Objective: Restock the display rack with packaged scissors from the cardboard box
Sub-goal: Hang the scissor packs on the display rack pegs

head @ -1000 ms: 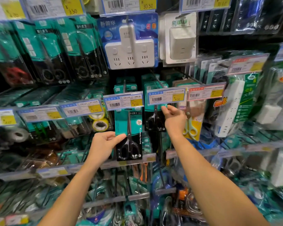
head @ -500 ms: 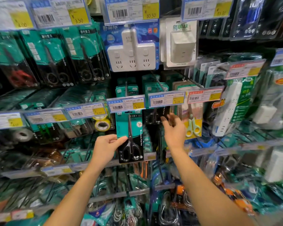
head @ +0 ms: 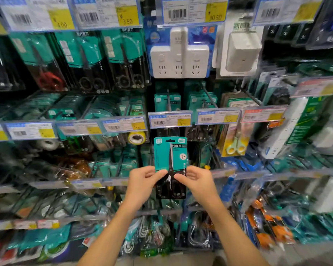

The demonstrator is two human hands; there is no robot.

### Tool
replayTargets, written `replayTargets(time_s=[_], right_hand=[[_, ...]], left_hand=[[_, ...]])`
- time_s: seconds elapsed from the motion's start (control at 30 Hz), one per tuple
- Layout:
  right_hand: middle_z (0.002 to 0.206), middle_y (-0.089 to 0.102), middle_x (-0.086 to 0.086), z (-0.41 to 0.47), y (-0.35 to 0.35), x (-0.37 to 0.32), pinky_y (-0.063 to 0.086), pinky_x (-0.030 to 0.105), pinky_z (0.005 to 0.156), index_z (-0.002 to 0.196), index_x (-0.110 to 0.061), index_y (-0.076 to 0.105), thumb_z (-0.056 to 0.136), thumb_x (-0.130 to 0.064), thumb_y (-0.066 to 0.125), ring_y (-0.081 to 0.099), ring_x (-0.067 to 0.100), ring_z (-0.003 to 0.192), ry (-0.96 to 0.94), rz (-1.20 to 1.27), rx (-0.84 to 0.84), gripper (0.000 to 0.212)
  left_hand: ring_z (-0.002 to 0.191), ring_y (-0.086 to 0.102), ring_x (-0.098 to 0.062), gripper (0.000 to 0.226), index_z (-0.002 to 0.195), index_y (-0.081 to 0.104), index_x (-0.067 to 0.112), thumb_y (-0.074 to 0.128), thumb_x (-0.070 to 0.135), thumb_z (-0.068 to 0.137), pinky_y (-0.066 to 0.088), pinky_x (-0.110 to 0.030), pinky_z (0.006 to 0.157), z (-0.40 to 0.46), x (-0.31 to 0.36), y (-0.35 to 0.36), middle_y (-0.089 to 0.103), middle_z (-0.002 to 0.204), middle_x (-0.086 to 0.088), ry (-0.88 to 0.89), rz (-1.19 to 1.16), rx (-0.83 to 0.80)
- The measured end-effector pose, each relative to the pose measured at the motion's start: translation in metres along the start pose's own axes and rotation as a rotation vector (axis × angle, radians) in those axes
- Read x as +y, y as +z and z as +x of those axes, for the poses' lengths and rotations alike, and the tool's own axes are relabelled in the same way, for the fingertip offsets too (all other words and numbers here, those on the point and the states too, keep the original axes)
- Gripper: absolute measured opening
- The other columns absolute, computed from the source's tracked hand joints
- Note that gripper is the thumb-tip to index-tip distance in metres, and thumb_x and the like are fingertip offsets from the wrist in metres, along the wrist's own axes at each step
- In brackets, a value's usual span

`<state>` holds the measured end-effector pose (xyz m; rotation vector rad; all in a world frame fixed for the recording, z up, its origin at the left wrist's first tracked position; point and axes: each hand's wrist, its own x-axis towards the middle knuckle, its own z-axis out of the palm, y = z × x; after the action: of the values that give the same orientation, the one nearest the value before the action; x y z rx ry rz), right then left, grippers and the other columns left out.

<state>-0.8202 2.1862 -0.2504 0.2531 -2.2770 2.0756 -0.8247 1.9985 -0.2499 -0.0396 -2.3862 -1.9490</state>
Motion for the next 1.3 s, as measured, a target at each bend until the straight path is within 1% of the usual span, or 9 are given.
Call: replayTargets(time_s=[0.1, 0.23, 0.3, 0.43, 0.53, 0.7, 1.0, 1.13, 1.3], right_hand=[[0.092, 0.077, -0.008, -0.001, -0.006, -0.004, 0.057, 0.022, 0.077, 0.097, -0.022, 0.077, 0.082, -0.014, 0.077, 0.073, 0.010, 0.089, -0.030, 0.020, -0.003, 0.017], [0.094, 0.078, -0.005, 0.003, -0.012, -0.013, 0.057, 0.021, 0.076, 0.102, -0.013, 0.076, 0.083, -0.011, 0.075, 0.073, 0.012, 0.090, -0.036, 0.071, -0.023, 0.019], [0.094, 0.078, -0.004, 0.009, -0.013, -0.018, 0.057, 0.021, 0.075, 0.100, -0.015, 0.076, 0.084, -0.009, 0.074, 0.074, 0.013, 0.090, -0.032, 0.103, -0.027, 0.017], [0.093, 0.078, -0.003, 0.022, -0.013, -0.026, 0.056, 0.019, 0.073, 0.093, -0.026, 0.078, 0.085, -0.009, 0.073, 0.074, 0.014, 0.089, -0.052, 0.150, -0.032, 0.019], [0.093, 0.078, -0.003, 0.029, -0.012, -0.030, 0.057, 0.019, 0.072, 0.090, -0.033, 0.079, 0.086, -0.012, 0.072, 0.074, 0.014, 0.089, -0.074, 0.168, -0.028, 0.022], [0.093, 0.078, -0.004, 0.037, -0.010, -0.031, 0.057, 0.019, 0.072, 0.092, -0.033, 0.079, 0.088, -0.015, 0.071, 0.074, 0.014, 0.089, -0.105, 0.161, -0.031, 0.020], [0.094, 0.078, -0.002, 0.046, -0.007, -0.028, 0.059, 0.024, 0.073, 0.096, -0.027, 0.079, 0.087, -0.014, 0.071, 0.074, 0.017, 0.089, -0.119, 0.183, -0.024, 0.018], [0.097, 0.077, -0.004, 0.057, -0.006, -0.023, 0.058, 0.026, 0.079, 0.100, -0.024, 0.078, 0.087, -0.016, 0.072, 0.073, 0.015, 0.093, -0.101, 0.151, -0.020, 0.017], [0.095, 0.077, -0.009, 0.071, -0.007, -0.017, 0.054, 0.015, 0.077, 0.093, -0.037, 0.078, 0.085, -0.021, 0.074, 0.072, 0.009, 0.094, -0.099, 0.116, -0.011, 0.018]], left_hand=[[0.085, 0.075, -0.010, 0.009, 0.087, 0.078, 0.031, 0.078, 0.023, 0.083, 0.057, -0.021, 0.070, -0.008, 0.005, 0.000, 0.079, 0.088, 0.008, 0.028, -0.039, -0.009], [0.080, 0.074, -0.009, 0.004, 0.082, 0.079, 0.029, 0.077, 0.026, 0.084, 0.056, -0.019, 0.067, -0.006, 0.017, 0.002, 0.078, 0.084, 0.006, 0.074, -0.029, -0.013], [0.074, 0.073, -0.004, 0.016, 0.074, 0.077, 0.035, 0.076, 0.022, 0.085, 0.052, -0.014, 0.063, -0.001, 0.025, 0.004, 0.078, 0.079, 0.009, 0.098, -0.032, 0.002], [0.076, 0.075, -0.012, 0.007, 0.077, 0.078, 0.020, 0.077, 0.020, 0.084, 0.057, -0.027, 0.064, 0.011, 0.031, 0.004, 0.078, 0.079, 0.000, 0.101, -0.052, 0.066], [0.073, 0.075, -0.007, 0.021, 0.073, 0.078, 0.034, 0.075, 0.017, 0.086, 0.054, -0.015, 0.062, 0.015, 0.037, 0.004, 0.078, 0.076, 0.006, 0.146, -0.071, 0.058], [0.066, 0.071, -0.001, 0.028, 0.065, 0.075, 0.036, 0.074, 0.018, 0.087, 0.050, -0.011, 0.061, 0.020, 0.044, 0.003, 0.074, 0.067, 0.012, 0.184, -0.048, 0.079], [0.082, 0.076, -0.011, 0.008, 0.087, 0.080, 0.024, 0.074, 0.019, 0.086, 0.058, -0.020, 0.070, 0.026, 0.040, 0.002, 0.079, 0.084, 0.005, 0.137, -0.111, 0.104], [0.084, 0.076, -0.013, 0.009, 0.093, 0.080, 0.018, 0.075, 0.022, 0.086, 0.059, -0.026, 0.077, 0.035, 0.037, 0.004, 0.079, 0.085, 0.004, 0.115, -0.088, 0.125], [0.088, 0.074, -0.011, 0.012, 0.096, 0.078, 0.015, 0.075, 0.021, 0.086, 0.056, -0.021, 0.079, 0.049, 0.027, 0.004, 0.079, 0.088, 0.003, 0.080, -0.098, 0.109]])
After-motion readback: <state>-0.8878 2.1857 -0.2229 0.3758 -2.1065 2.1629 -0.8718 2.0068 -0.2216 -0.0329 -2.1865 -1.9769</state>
